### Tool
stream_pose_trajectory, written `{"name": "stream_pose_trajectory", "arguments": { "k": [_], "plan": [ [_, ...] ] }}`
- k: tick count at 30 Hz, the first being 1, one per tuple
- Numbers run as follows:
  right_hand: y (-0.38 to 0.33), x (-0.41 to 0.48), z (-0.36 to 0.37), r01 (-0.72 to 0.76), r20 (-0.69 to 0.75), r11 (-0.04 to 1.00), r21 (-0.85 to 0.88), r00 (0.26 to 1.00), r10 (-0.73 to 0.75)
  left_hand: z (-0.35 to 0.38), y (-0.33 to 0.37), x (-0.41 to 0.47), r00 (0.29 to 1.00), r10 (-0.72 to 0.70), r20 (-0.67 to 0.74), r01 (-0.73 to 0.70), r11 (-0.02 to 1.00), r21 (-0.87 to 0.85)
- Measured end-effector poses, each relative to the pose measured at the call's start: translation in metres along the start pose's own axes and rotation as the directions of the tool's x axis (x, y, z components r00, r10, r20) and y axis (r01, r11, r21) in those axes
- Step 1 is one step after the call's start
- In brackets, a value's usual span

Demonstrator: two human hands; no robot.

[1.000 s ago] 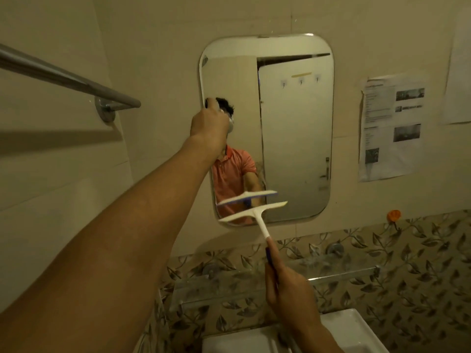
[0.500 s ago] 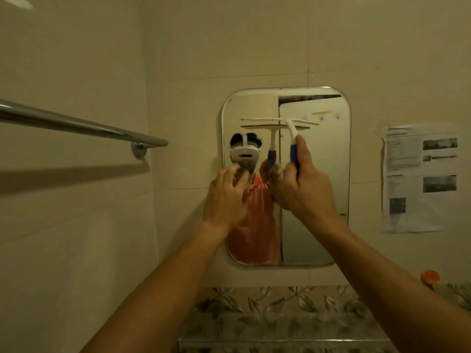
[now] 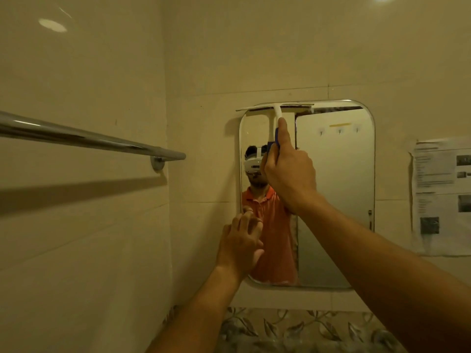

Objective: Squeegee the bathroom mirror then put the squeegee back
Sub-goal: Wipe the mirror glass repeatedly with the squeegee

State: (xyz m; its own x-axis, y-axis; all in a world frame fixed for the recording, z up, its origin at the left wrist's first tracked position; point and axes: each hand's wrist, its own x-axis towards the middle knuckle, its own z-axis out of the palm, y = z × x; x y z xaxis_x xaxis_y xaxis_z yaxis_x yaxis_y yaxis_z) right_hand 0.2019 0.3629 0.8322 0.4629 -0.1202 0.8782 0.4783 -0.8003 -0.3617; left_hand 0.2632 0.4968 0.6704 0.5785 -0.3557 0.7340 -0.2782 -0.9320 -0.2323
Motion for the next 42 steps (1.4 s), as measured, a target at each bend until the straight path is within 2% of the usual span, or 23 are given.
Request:
{"name": "stream_pose_trajectory", "arguments": {
  "k": [7,20,23,25,27,29,33,37,42],
  "plan": [
    [-0.001,-0.003,0.017,0.005,0.003,0.990,-0.144,1.000,-0.005,0.023,0.001,-0.002,0.999,0.029,-0.030,-0.028,0.999,0.041],
    [0.020,-0.084,0.070,-0.011,0.051,0.972,-0.235,0.998,0.024,0.043,-0.008,-0.001,0.996,0.069,-0.060,-0.069,0.998,0.002],
    [0.021,-0.104,0.068,-0.009,0.094,0.969,-0.246,0.995,0.033,0.040,-0.010,-0.006,0.987,0.090,-0.136,-0.102,0.991,-0.083],
    [0.022,-0.116,0.065,-0.014,0.130,0.971,-0.239,0.990,0.047,0.034,-0.015,-0.009,0.968,0.073,-0.239,-0.121,0.974,-0.193],
    [0.022,-0.129,0.064,-0.021,0.151,0.971,-0.238,0.987,0.059,0.022,-0.025,-0.008,0.931,0.007,-0.365,-0.106,0.962,-0.252],
    [0.026,-0.143,0.066,-0.014,0.161,0.968,-0.251,0.985,0.056,0.007,-0.038,0.002,0.875,-0.060,-0.480,-0.066,0.969,-0.240],
    [0.039,-0.163,0.072,-0.002,0.209,0.961,-0.277,0.976,0.062,-0.040,-0.056,0.052,0.793,-0.220,-0.567,0.023,0.942,-0.334],
    [0.041,-0.168,0.071,-0.011,0.247,0.963,-0.268,0.966,0.080,-0.077,-0.066,0.098,0.849,-0.142,-0.510,-0.013,0.957,-0.288],
    [0.042,-0.179,0.065,-0.023,0.275,0.955,-0.296,0.955,0.108,-0.091,-0.066,0.120,0.947,-0.062,-0.315,-0.001,0.981,-0.195]
  ]
}}
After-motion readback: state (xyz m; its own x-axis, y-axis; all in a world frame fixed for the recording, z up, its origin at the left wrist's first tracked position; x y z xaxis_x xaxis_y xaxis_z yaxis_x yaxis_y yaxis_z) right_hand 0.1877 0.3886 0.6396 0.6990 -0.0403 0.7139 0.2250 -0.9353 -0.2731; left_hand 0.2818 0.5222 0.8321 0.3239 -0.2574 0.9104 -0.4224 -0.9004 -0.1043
